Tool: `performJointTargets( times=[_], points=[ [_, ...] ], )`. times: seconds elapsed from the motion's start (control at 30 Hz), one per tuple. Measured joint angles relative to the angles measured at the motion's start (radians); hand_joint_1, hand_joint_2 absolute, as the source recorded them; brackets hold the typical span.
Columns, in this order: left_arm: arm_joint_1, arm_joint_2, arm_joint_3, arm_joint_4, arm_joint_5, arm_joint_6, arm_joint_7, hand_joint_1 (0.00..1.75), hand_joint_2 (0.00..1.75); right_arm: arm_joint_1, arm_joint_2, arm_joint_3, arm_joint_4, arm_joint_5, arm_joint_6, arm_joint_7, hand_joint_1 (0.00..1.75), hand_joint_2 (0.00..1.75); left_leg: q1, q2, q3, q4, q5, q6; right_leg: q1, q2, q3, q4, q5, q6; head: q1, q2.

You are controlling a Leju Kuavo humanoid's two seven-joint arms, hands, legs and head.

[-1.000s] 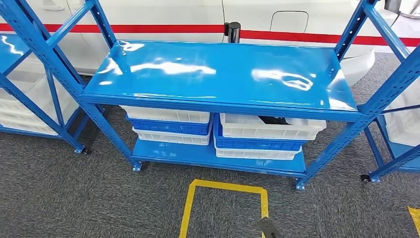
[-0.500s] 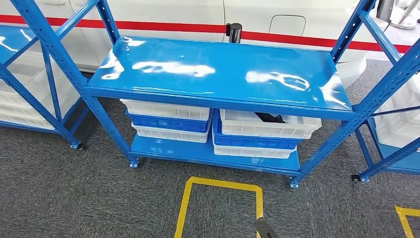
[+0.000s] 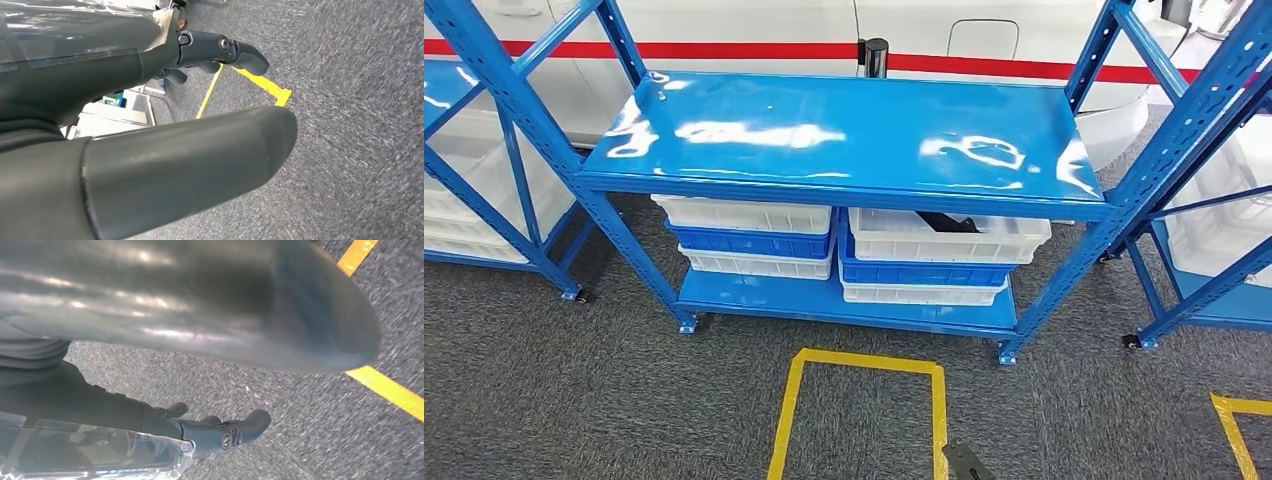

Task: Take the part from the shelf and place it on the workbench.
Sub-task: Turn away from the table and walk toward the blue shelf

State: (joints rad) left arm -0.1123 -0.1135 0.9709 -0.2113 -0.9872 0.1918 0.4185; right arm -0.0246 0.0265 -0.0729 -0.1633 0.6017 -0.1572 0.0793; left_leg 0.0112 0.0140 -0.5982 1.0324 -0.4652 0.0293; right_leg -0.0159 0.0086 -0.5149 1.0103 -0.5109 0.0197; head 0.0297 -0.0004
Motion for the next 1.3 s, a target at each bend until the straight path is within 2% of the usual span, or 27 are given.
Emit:
performJointTargets(
  times=[0.03,0.07,0.1,0.17,0.2,0.63,0.77,0.83,0.9,0.93,0.97,1.03,1.07,1.1,1.13,1.17,1.2,1.23,1.27,1.3],
  points=[
    [0.000,0.000,0.000,0.000,0.000,0.002,0.000,0.00,0.00,0.000,0.000,0.000,0.000,0.001,0.000,0.000,0.00,0.00,0.000,-0.003,-0.001,-0.002,0.001,0.012,0.005,0.001,-0.004,0.001,0.000,0.000,0.000,0.000],
    [0.000,0.001,0.000,0.000,0.000,0.004,0.000,0.00,0.00,0.000,0.001,0.000,0.000,0.002,0.000,0.000,0.00,0.00,0.000,-0.004,0.001,-0.008,0.012,0.019,0.008,0.001,-0.007,0.002,0.000,-0.001,0.000,0.000],
    [0.000,0.001,0.000,0.000,0.000,0.004,0.000,0.00,0.00,0.000,0.001,0.000,0.000,0.003,0.000,0.000,0.00,0.00,0.001,-0.005,0.001,-0.010,0.025,0.012,0.010,0.002,-0.008,0.003,0.000,-0.002,0.000,0.000],
    [0.000,-0.001,0.000,0.000,0.000,0.005,0.000,0.00,0.00,0.000,0.000,0.000,0.000,0.005,0.000,0.000,0.00,0.00,0.003,-0.005,0.003,-0.015,0.028,-0.013,0.010,0.002,-0.010,0.003,0.000,-0.003,-0.001,0.000],
    [0.000,-0.001,0.000,0.000,0.000,0.005,0.000,0.00,0.00,0.000,0.000,0.000,0.000,0.005,0.000,0.000,0.00,0.00,0.003,-0.005,0.003,-0.016,0.031,-0.018,0.011,0.002,-0.011,0.004,0.001,-0.004,-0.001,0.000],
    [0.001,-0.002,0.000,0.000,-0.001,0.002,0.000,0.00,0.00,-0.002,0.000,0.000,0.000,0.000,0.003,-0.005,0.00,0.00,-0.005,-0.005,-0.001,-0.017,0.031,-0.020,0.009,0.002,-0.018,0.004,0.001,-0.004,-0.001,0.000],
    [0.001,0.001,0.000,0.000,-0.004,-0.003,0.000,0.00,0.00,-0.003,0.004,0.000,0.000,-0.004,0.005,-0.005,0.00,0.00,-0.009,-0.005,-0.007,-0.009,0.028,-0.007,-0.005,0.002,-0.011,0.002,0.004,0.003,-0.001,0.000],
    [0.001,0.003,0.000,0.000,-0.006,-0.004,0.000,0.00,0.00,-0.003,0.005,0.000,0.000,-0.006,0.006,-0.005,0.00,0.00,-0.012,-0.005,-0.009,-0.010,0.029,0.001,-0.006,0.002,-0.010,-0.002,0.007,0.010,-0.001,0.000],
    [0.000,0.003,0.000,0.000,-0.007,-0.004,0.000,0.00,0.00,-0.002,0.005,0.000,0.000,-0.007,0.006,-0.004,0.00,0.00,-0.007,-0.003,0.003,-0.038,0.042,0.011,-0.002,0.000,-0.010,-0.006,0.006,0.017,0.000,0.000],
    [-0.001,0.003,0.000,0.000,-0.007,-0.004,0.000,0.00,0.00,-0.002,0.004,0.000,0.000,-0.007,0.006,-0.004,0.00,0.00,-0.004,0.000,0.012,-0.055,0.051,0.015,0.001,-0.001,-0.017,0.008,-0.006,0.017,0.001,0.000],
    [-0.002,0.002,0.000,0.000,-0.008,-0.004,0.000,0.00,0.00,-0.003,0.004,0.000,0.000,-0.007,0.006,-0.004,0.00,0.00,-0.001,0.003,0.018,-0.070,0.059,0.018,0.002,-0.002,-0.034,0.044,-0.027,0.015,0.002,0.000],
    [-0.003,0.001,0.000,0.000,-0.008,-0.004,0.000,0.00,0.00,-0.003,0.002,0.000,0.000,-0.008,0.007,-0.002,0.00,0.00,-0.001,0.013,0.019,-0.077,0.063,0.021,-0.001,-0.003,-0.090,0.162,-0.083,0.011,0.002,0.000],
    [-0.003,0.001,0.000,0.000,-0.008,-0.005,0.000,0.00,0.00,-0.002,0.001,0.000,0.000,-0.008,0.007,-0.002,0.00,0.00,-0.001,0.018,0.017,-0.077,0.063,0.020,-0.003,-0.003,-0.114,0.213,-0.100,0.014,0.002,0.000],
    [-0.003,0.000,0.000,0.000,-0.008,-0.005,0.000,0.00,0.00,0.000,0.000,0.000,0.000,-0.008,0.007,-0.001,0.00,0.00,0.000,0.024,0.016,-0.076,0.064,0.018,-0.007,-0.004,-0.123,0.234,-0.104,0.021,0.002,0.000],
    [-0.003,-0.001,0.000,0.000,-0.008,-0.005,0.000,0.00,0.00,0.001,-0.001,0.000,0.000,-0.008,0.007,0.000,0.00,0.00,0.002,0.031,0.015,-0.074,0.064,0.014,-0.012,-0.007,-0.113,0.217,-0.091,0.033,0.002,0.000],
    [-0.002,-0.002,0.000,0.000,-0.008,-0.005,0.000,0.00,0.00,0.001,-0.002,0.000,0.000,-0.007,0.007,0.000,0.00,0.00,0.006,0.039,0.012,-0.069,0.062,0.008,-0.018,-0.015,-0.085,0.164,-0.067,0.048,0.002,0.000],
    [-0.002,-0.002,0.000,0.000,-0.008,-0.005,0.000,0.00,0.00,0.000,-0.002,0.000,0.000,-0.007,0.007,0.001,0.00,0.00,0.008,0.047,0.009,-0.060,0.058,0.000,-0.024,-0.035,-0.050,0.098,-0.044,0.061,0.003,0.000],
    [-0.002,-0.001,0.000,0.000,-0.008,-0.006,0.000,0.00,0.00,-0.003,-0.001,0.000,0.000,-0.007,0.007,0.001,0.00,0.00,0.008,0.056,0.005,-0.046,0.052,-0.011,-0.026,-0.052,-0.024,0.042,-0.024,0.067,0.003,0.000],
    [-0.001,0.000,0.000,0.000,-0.008,-0.005,0.000,0.00,0.00,-0.006,0.000,0.000,0.000,-0.007,0.007,0.001,0.00,0.00,0.007,0.064,0.002,-0.035,0.045,-0.020,-0.026,-0.063,-0.009,0.010,-0.013,0.063,0.002,0.000],
    [-0.001,0.001,0.000,0.000,-0.008,-0.005,0.000,0.00,0.00,-0.007,0.002,0.000,0.000,-0.006,0.006,0.001,0.00,0.00,0.006,0.072,0.002,-0.027,0.039,-0.027,-0.024,-0.067,-0.006,0.000,-0.011,0.052,0.000,0.000]
  ],
)
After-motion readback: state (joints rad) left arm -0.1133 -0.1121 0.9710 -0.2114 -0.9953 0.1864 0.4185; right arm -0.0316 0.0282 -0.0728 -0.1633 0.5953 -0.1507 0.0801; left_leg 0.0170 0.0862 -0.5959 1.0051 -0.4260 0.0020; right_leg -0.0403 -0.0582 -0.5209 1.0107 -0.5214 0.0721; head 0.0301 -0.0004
